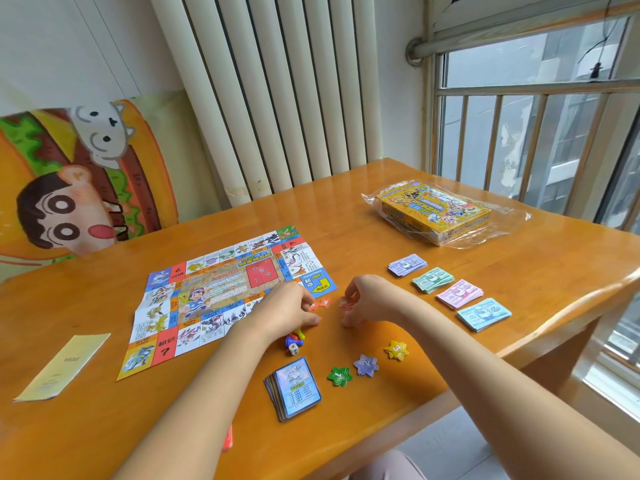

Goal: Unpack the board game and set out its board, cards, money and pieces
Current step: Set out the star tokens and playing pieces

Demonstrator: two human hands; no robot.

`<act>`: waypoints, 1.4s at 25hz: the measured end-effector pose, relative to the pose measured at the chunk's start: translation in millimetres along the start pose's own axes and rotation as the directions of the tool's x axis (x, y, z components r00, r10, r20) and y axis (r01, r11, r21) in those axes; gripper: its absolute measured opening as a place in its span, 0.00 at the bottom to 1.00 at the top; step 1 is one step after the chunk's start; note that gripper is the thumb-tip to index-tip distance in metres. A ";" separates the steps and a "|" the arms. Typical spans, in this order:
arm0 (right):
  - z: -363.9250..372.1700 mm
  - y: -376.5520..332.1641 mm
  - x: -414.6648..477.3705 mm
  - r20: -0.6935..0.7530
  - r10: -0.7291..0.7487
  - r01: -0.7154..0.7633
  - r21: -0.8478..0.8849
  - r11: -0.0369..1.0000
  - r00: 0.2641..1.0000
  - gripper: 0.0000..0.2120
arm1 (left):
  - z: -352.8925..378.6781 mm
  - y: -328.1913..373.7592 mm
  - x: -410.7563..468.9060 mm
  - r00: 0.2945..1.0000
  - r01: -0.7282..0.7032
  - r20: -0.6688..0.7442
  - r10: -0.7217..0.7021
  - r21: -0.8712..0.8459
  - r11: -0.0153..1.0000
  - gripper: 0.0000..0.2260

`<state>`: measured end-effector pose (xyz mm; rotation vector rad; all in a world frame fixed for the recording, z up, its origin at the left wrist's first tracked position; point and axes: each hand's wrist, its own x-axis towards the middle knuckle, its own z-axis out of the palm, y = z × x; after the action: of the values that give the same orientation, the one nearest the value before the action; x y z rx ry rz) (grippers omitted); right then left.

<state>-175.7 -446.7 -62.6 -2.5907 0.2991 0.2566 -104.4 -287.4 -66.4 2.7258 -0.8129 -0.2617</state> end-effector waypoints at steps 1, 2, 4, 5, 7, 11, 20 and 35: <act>-0.4 0.9 3.2 0.012 -0.003 0.003 0.014 1.000 1.000 0.29 | -0.2 2.2 1.0 1.000 -0.005 0.011 0.005 0.004 1.000 0.18; -1.3 2.5 5.9 0.021 -0.006 0.005 0.028 1.000 1.000 0.29 | -0.2 4.2 2.5 1.000 -0.014 0.020 0.014 0.001 1.000 0.18; -3.0 6.3 8.8 0.028 -0.021 0.020 0.047 0.999 0.999 0.28 | 0.5 8.2 4.9 0.999 -0.022 0.033 0.023 -0.037 0.999 0.17; -3.5 8.1 9.1 0.030 -0.033 0.031 0.058 0.998 0.999 0.26 | 0.9 11.5 5.4 0.999 -0.025 0.038 0.027 -0.059 0.998 0.16; -4.7 11.7 8.1 0.033 -0.056 0.054 0.069 0.996 0.998 0.23 | 4.0 19.2 7.1 0.998 -0.041 0.043 0.045 -0.101 0.994 0.15; -9.1 20.3 4.2 0.005 -0.065 0.065 0.035 0.997 0.998 0.20 | 14.8 37.0 10.6 0.996 -0.065 0.040 0.078 -0.256 0.964 0.11; 0.4 24.6 -2.2 -0.045 -0.044 0.045 0.019 0.999 0.998 0.35 | 6.5 26.3 3.1 0.998 0.056 -0.028 -0.063 -0.209 0.976 0.12; -36.4 49.1 -12.7 0.121 -0.157 0.180 -0.216 0.960 0.980 0.08 | 14.8 47.8 -5.9 0.976 -0.127 0.158 0.151 -0.154 0.980 0.19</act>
<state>-196.1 -504.6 -51.9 -2.7947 0.0104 0.3807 -137.2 -325.6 -64.6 2.5246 -0.9855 -0.5065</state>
